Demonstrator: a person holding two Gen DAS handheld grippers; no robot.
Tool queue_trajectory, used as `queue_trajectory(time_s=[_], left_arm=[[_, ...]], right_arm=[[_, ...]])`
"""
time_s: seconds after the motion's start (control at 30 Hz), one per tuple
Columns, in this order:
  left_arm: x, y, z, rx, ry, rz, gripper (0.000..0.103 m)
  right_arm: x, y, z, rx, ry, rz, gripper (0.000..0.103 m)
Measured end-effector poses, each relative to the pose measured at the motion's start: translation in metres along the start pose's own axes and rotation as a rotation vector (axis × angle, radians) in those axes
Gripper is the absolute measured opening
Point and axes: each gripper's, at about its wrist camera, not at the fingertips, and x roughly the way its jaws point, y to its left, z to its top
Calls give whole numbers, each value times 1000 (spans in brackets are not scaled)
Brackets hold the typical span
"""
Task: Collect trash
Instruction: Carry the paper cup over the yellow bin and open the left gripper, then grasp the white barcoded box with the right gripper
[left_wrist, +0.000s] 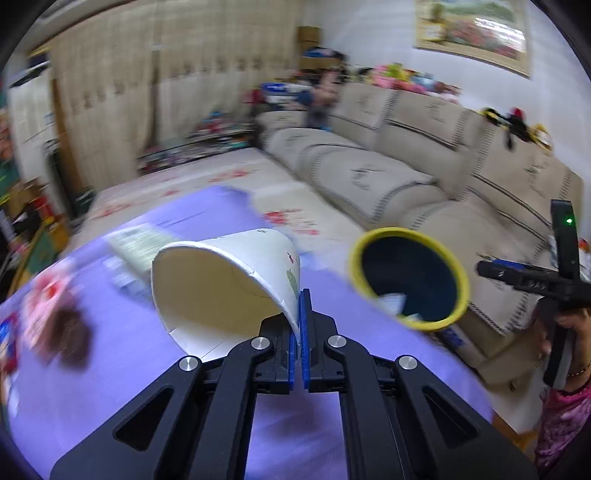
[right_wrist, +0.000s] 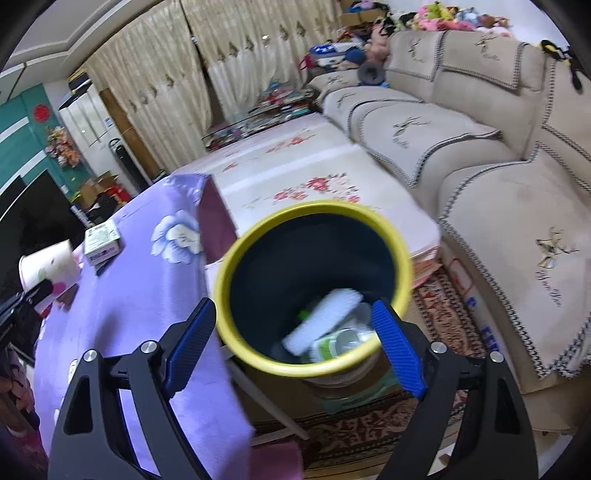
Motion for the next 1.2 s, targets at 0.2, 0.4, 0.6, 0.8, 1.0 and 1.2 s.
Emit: queue_trajectory(time_s=[0.2, 0.4, 0.6, 0.8, 1.0, 1.2], left_arm=[[54, -72, 37, 92, 43, -164, 3], [123, -120, 57, 118, 130, -247, 3], [178, -139, 62, 96, 165, -257, 68], [142, -109, 60, 57, 82, -246, 72], [38, -30, 34, -8, -94, -149, 84], [-49, 76, -24, -91, -202, 136, 89]], right_arm=[[-19, -35, -1, 42, -28, -66, 82], [-22, -59, -3, 81, -23, -101, 82], [-22, -66, -8, 93, -14, -109, 82], [-14, -54, -9, 69, 7, -93, 82], [4, -23, -3, 13, 32, -47, 82], [25, 40, 16, -104, 46, 29, 82]])
